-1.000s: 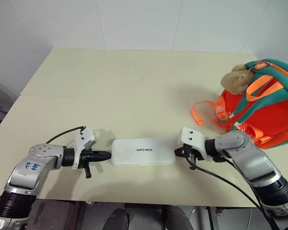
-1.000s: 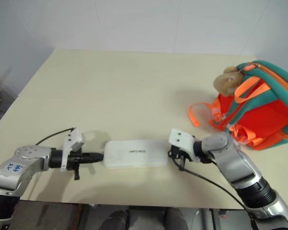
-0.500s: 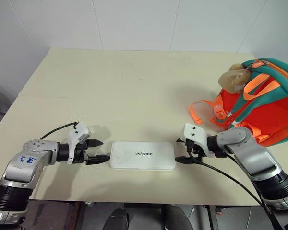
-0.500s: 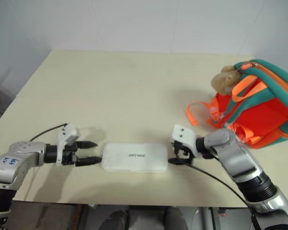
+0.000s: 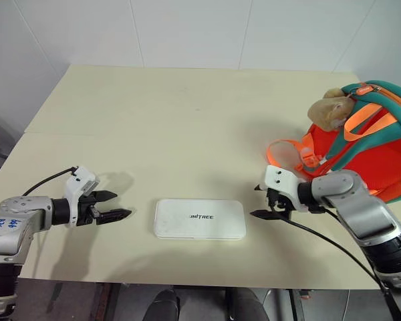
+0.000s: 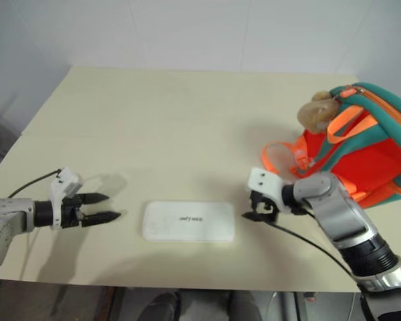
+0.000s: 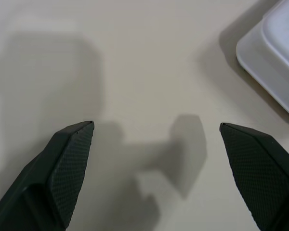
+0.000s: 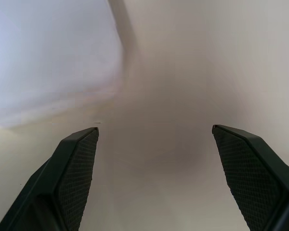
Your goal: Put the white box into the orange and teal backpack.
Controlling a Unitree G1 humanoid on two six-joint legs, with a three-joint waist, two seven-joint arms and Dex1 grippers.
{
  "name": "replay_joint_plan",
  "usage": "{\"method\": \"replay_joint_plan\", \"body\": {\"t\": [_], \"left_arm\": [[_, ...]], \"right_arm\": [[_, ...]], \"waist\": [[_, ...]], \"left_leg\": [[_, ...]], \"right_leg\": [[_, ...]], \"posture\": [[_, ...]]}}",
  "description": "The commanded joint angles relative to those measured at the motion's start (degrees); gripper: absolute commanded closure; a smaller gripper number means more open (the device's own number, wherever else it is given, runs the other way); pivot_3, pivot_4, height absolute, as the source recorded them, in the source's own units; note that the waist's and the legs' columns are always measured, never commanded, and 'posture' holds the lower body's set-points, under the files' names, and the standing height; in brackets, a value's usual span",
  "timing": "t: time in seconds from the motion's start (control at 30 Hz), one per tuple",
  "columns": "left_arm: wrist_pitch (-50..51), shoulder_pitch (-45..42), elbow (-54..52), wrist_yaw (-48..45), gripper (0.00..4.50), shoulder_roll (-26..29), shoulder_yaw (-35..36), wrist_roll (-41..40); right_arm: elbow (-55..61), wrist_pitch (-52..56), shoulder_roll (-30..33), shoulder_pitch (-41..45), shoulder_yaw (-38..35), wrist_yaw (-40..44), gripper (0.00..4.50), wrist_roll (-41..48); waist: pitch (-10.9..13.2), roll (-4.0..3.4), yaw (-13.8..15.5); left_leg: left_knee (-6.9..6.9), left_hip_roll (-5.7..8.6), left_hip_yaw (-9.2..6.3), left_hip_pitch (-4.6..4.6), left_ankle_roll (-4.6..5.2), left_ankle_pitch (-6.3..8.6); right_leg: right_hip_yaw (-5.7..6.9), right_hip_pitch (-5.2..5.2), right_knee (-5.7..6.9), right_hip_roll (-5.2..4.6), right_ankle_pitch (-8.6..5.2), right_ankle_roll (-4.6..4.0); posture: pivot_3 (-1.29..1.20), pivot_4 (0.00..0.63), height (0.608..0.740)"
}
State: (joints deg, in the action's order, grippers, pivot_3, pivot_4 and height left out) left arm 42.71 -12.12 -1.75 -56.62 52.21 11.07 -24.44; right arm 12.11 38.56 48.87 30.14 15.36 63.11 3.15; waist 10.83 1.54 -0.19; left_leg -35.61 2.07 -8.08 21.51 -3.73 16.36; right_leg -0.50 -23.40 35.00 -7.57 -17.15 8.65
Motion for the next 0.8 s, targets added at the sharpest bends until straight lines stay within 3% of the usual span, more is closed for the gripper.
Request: {"method": "replay_joint_plan", "body": {"t": [0.03, 0.47, 0.8], "left_arm": [[2.77, 0.47, -2.77, 0.37, 0.04, -0.63, 3.28, -3.73], [11.71, 1.23, -7.07, 4.23, 0.04, -6.78, 6.21, -13.64], [14.25, 2.75, -7.12, 6.15, 0.04, -9.45, 3.62, -15.35]], "right_arm": [[1.31, -1.37, 2.15, -0.33, -0.26, 0.48, 0.00, -0.69], [6.03, -1.16, -0.03, -1.69, 0.85, -0.13, 0.00, 0.68], [5.95, -1.02, -2.35, -1.33, 2.01, -1.37, 0.00, 0.58]], "waist": [[0.00, 0.00, -0.01], [0.00, 0.00, -0.01], [0.00, 0.00, 0.02]], "left_leg": [[0.00, 0.00, 0.01, 0.00, 0.00, 0.00], [-0.10, -0.02, 0.06, -0.01, 0.00, 0.00], [-0.23, 0.00, 0.10, -0.01, -0.01, 0.00]], "right_leg": [[0.00, 0.00, 0.00, 0.00, 0.00, 0.00], [-0.04, 0.00, 0.08, 0.00, 0.02, 0.04], [-0.10, 0.01, 0.10, 0.00, 0.05, 0.07]], "posture": [[0.00, 0.150, 0.740], [0.00, 0.150, 0.740], [0.00, 0.150, 0.740]]}}
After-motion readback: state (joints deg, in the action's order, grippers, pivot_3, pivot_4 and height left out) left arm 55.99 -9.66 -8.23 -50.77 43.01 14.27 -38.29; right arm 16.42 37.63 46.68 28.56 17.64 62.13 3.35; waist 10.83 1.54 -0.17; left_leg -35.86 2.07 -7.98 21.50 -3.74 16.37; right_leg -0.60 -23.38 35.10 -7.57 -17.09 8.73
